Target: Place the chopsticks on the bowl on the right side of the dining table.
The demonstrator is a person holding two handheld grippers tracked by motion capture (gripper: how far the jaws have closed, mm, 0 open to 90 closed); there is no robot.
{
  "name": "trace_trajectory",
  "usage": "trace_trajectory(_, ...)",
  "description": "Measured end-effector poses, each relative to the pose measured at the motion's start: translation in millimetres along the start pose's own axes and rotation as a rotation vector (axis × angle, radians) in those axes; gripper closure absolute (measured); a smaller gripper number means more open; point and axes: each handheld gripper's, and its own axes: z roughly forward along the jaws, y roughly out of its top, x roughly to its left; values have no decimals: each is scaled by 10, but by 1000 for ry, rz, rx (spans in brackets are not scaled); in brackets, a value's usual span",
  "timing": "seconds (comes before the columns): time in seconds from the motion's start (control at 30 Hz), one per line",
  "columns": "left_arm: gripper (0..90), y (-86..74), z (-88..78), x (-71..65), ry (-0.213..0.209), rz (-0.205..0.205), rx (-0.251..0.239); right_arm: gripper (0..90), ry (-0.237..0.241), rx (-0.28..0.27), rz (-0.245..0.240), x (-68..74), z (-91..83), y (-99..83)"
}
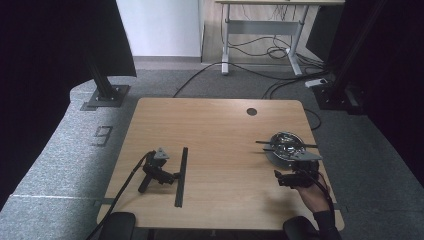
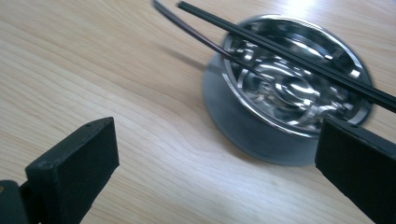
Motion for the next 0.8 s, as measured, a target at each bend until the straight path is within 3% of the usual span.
trace_trajectory(0.37, 0, 0, 0, -2, 0, -3, -1, 0, 90, 7, -36, 268, 226, 143)
trace_trajectory(0.8, 0, 0, 0, 0, 0, 0, 0, 0, 149, 33, -84, 538, 538, 255)
